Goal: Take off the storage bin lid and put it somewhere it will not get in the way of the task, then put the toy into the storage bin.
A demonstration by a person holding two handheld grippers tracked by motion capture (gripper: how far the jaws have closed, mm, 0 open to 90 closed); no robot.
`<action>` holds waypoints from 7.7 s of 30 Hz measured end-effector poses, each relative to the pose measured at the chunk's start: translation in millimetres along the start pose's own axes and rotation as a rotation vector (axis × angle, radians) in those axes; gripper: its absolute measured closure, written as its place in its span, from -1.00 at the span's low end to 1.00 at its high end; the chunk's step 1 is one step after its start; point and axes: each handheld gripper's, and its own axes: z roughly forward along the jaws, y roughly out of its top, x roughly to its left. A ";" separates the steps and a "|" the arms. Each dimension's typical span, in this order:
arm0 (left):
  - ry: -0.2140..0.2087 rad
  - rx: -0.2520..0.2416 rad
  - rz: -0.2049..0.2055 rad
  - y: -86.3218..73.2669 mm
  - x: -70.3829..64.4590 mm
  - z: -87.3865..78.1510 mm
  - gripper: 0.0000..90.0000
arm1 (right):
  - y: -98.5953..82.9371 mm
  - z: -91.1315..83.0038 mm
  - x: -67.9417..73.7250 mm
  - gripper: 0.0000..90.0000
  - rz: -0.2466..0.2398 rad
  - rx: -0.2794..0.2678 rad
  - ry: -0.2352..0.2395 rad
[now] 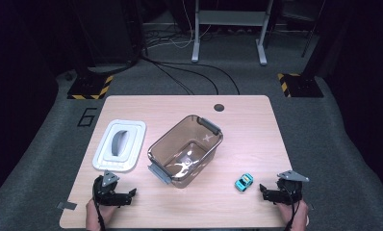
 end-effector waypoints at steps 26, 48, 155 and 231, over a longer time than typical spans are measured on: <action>-0.005 -0.001 0.007 0.1 -0.8 -0.1 -1.00 | 5.4 -3.8 -1.1 -1.00 0.022 0.037 0.051; -0.006 0.007 0.017 0.3 -0.2 -0.8 -0.99 | 40.7 -8.1 54.5 -1.00 -0.127 0.071 0.202; 0.005 -0.004 -0.005 -0.4 -1.5 -0.4 -0.97 | 189.4 13.1 75.6 -0.46 -0.200 0.079 0.153; 0.002 -0.011 -0.006 -0.7 -1.0 -0.1 -0.95 | 286.3 -7.3 136.2 -0.46 -0.374 -0.002 0.216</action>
